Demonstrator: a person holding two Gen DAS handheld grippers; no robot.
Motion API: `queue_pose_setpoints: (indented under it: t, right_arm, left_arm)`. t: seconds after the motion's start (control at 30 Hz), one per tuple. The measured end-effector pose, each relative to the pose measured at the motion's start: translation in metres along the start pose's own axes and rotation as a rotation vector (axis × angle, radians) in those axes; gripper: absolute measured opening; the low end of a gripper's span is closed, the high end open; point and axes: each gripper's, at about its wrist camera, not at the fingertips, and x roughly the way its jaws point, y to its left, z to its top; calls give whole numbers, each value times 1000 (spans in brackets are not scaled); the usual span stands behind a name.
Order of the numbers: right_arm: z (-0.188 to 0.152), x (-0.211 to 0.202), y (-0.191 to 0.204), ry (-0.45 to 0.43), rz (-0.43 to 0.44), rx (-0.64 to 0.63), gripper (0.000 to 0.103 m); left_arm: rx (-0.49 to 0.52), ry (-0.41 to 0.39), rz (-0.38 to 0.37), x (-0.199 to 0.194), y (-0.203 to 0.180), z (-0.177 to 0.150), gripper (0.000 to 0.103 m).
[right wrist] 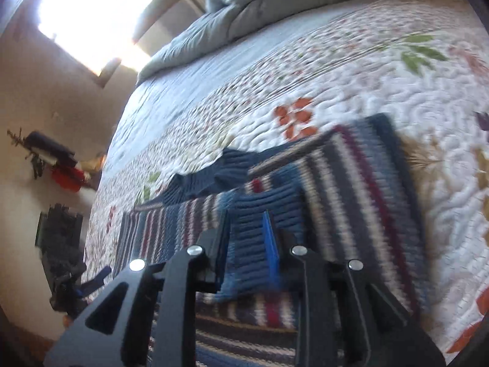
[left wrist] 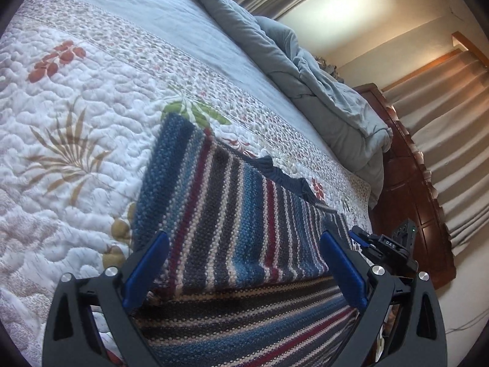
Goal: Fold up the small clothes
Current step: 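Fold the held sleeve across the sweater body with the right tool, then release, then lift both tools away from the folded sleeves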
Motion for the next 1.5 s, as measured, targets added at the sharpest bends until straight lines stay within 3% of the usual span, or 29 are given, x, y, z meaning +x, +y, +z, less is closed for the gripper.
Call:
queue_pose_setpoints:
  t: [0.13,0.2,0.27,0.37,0.43,0.57,0.77,0.97,1.33,1.5]
  right_arm:
    - [-9,33,-6,88,-35,-1,22]
    - [-13,37,-12,90,-47,3,8]
    - [-14,34,-13,79,-56,10,5]
    - [-17,16,-9,47,-109,-22,13]
    - [-24,3,-2,6,-138,-75,29]
    - [-47,-16,17,-31,-141,-165,29]
    - [-95,-40,42,-27,-118,-241,32]
    - [-148,-70,68,-41,-115,-317,39]
    - [-225,-154,95,-167,-147,-396,88]
    - [-249,-181,89,-175,-155,-383,91]
  left_arm:
    - [14,47,48,14,4,-7,99]
    - [23,51,67,18,6,-11,99]
    - [48,37,99,18,0,-16,99]
    - [167,4,254,13,-29,-29,99]
    - [309,-51,362,3,-63,-47,99]
    - [512,-149,505,-22,-120,-87,99]
    - [598,-218,535,-67,-174,-128,99]
    - [613,-237,561,-101,-199,-162,99]
    - [591,-215,585,-149,-211,-218,99]
    - [580,-200,600,-161,-206,-242,99]
